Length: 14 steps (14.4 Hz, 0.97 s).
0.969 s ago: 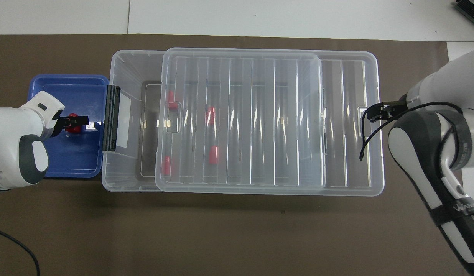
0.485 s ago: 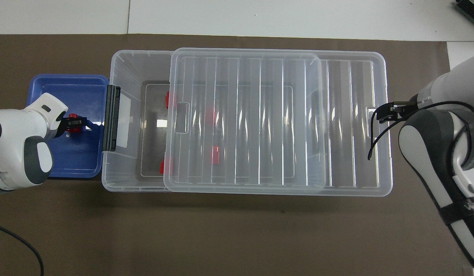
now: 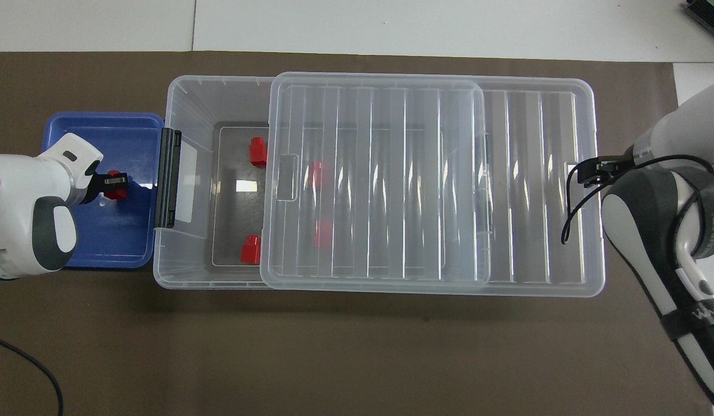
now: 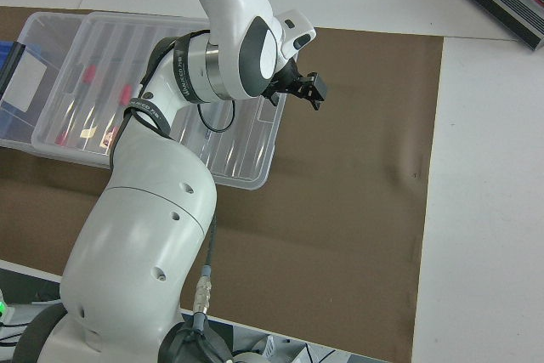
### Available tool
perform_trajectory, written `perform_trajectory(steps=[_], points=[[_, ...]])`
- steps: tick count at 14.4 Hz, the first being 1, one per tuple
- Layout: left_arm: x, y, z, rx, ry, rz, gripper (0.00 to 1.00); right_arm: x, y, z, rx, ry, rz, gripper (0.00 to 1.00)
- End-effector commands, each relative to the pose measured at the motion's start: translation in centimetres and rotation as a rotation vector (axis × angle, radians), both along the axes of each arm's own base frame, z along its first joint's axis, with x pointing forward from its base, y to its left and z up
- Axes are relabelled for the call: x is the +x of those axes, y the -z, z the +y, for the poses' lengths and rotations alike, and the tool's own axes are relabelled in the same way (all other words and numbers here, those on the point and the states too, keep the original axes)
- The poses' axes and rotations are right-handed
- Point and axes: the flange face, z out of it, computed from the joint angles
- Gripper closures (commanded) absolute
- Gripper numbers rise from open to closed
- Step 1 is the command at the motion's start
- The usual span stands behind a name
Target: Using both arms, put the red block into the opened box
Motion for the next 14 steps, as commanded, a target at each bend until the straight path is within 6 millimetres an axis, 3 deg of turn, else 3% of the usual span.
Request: perform_trajectory(steps=[1, 2, 3, 5, 9, 11, 14], points=[[2.8, -9.4, -2.7, -0.017, -0.032, 0.09, 1.0, -0.8, -0.4, -1.2, -0.054, -0.002, 0.014, 0.0], [3.5, -12.6, -3.8, -0.022, -0.046, 0.113, 1.0, -0.8, -0.5, -1.3, -0.064, -0.002, 0.017, 0.0], [3.6, -14.4, -4.8, -0.027, -0.072, 0.124, 1.0, -0.8, -0.5, -1.4, -0.072, -0.005, 0.02, 0.0], [3.2, -16.8, -6.2, -0.032, -0.077, 0.132, 1.0, -0.8, -0.7, -1.5, -0.094, -0.012, 0.02, 0.0], [2.7, -21.7, -13.3, -0.119, -0.21, 0.139, 1.0, -0.8, -1.2, -1.3, -0.105, -0.014, 0.017, 0.0], [2.6, -21.8, -16.2, -0.145, -0.312, 0.131, 1.0, -1.2, -3.0, -0.7, -0.072, 0.001, -0.007, 0.0], [2.6, -22.3, -17.5, -0.16, -0.337, 0.108, 1.0, -2.6, -6.8, 0.1, 0.045, 0.039, -0.06, 0.0]])
